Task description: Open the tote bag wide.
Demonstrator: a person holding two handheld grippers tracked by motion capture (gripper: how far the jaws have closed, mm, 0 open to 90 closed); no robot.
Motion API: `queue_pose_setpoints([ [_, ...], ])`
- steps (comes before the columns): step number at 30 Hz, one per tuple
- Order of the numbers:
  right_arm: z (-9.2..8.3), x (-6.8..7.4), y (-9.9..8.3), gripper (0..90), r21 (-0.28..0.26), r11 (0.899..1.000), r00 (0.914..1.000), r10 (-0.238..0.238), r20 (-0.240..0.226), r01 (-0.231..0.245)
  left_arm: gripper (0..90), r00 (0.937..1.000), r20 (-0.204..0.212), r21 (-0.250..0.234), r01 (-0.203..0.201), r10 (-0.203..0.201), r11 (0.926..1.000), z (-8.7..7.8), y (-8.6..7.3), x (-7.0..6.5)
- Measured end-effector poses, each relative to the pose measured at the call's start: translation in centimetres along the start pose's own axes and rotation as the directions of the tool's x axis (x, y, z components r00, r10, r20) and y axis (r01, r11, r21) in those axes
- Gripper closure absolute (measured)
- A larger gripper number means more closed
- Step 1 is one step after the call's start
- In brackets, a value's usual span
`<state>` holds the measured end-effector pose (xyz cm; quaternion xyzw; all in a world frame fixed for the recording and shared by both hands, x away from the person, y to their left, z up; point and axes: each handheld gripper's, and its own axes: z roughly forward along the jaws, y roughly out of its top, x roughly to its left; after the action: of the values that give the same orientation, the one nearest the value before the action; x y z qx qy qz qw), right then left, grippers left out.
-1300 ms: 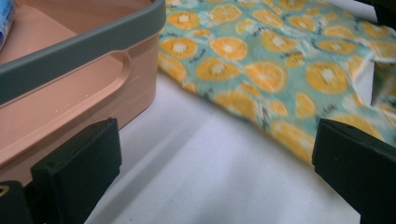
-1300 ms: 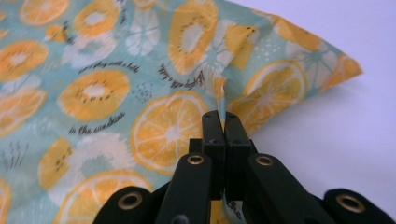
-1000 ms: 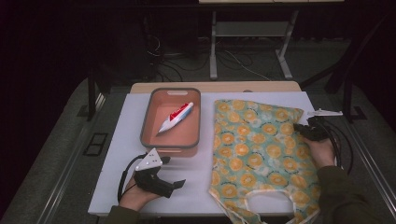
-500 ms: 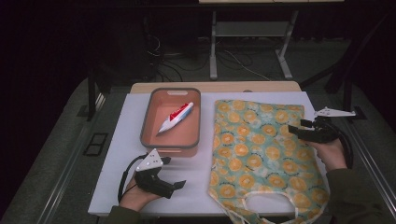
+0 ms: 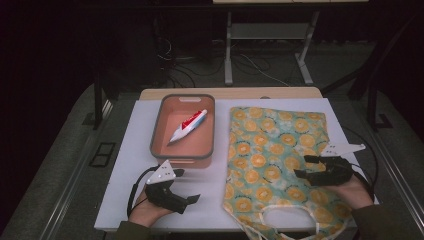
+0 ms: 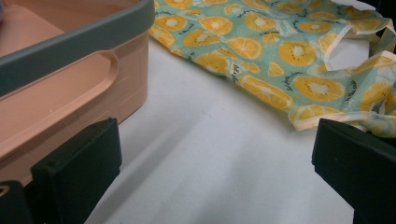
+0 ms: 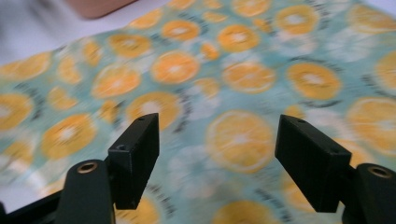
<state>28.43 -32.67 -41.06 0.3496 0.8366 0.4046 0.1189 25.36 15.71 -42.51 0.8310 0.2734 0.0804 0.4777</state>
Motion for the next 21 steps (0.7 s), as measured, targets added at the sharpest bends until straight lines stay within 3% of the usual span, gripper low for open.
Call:
queue_pose_setpoints([
  [4, 0.2, 1.3, -0.5, 34.0, 0.014, 0.999, 0.9981, -0.033, -0.053, 0.034, 0.1, 1.0, 0.0, 0.0, 0.001, -0.001, 1.0, 0.0, 0.0, 0.0],
  [6, 0.4, 2.5, -0.9, 34.8, 0.032, 0.997, 0.9925, -0.069, -0.101, 0.073, 0.1, 1.0, 0.001, 0.0, 0.0, 0.0, 1.0, 0.0, 0.0, 0.0],
  [7, 0.4, 2.5, -0.9, 34.8, 0.032, 0.997, 0.9925, -0.069, -0.101, 0.073, 0.1, 1.0, 0.002, 0.001, 0.0, 0.0, 1.0, 0.0, 0.0, 0.0],
  [8, 0.6, 3.3, -1.1, 35.0, 0.043, 0.995, 0.986, -0.088, -0.142, 0.095, 0.1, 1.0, 0.001, 0.001, -0.002, 0.002, 1.0, 0.0, 0.0, 0.0],
  [10, 0.8, 3.6, -1.3, 35.0, 0.049, 0.992, 0.9826, -0.104, -0.153, 0.113, 0.1, 1.0, 0.001, 0.002, -0.002, 0.002, 1.0, 0.0, 0.0, 0.0],
  [11, 1.2, 4.2, -1.4, 34.9, 0.065, 0.987, 0.975, -0.131, -0.179, 0.145, 0.1, 1.0, 0.001, 0.002, -0.001, 0.001, 1.0, 0.0, 0.0, 0.0],
  [12, 1.2, 4.2, -1.4, 34.9, 0.065, 0.987, 0.975, -0.131, -0.179, 0.145, 0.1, 1.0, 0.001, 0.003, -0.002, 0.002, 1.0, 0.0, 0.0, 0.0],
  [15, 2.3, 5.1, -1.5, 34.6, 0.09, 0.978, 0.9622, -0.166, -0.216, 0.189, 0.2, 1.0, 0.003, 0.006, -0.003, 0.003, 1.0, 0.1, 0.0, 0.0],
  [21, 3.3, 5.7, -1.9, 34.3, 0.132, 0.963, 0.9521, -0.2, -0.231, 0.235, 0.2, 1.0, 0.006, 0.009, -0.002, 0.002, 1.0, 0.2, -0.1, -0.1],
])
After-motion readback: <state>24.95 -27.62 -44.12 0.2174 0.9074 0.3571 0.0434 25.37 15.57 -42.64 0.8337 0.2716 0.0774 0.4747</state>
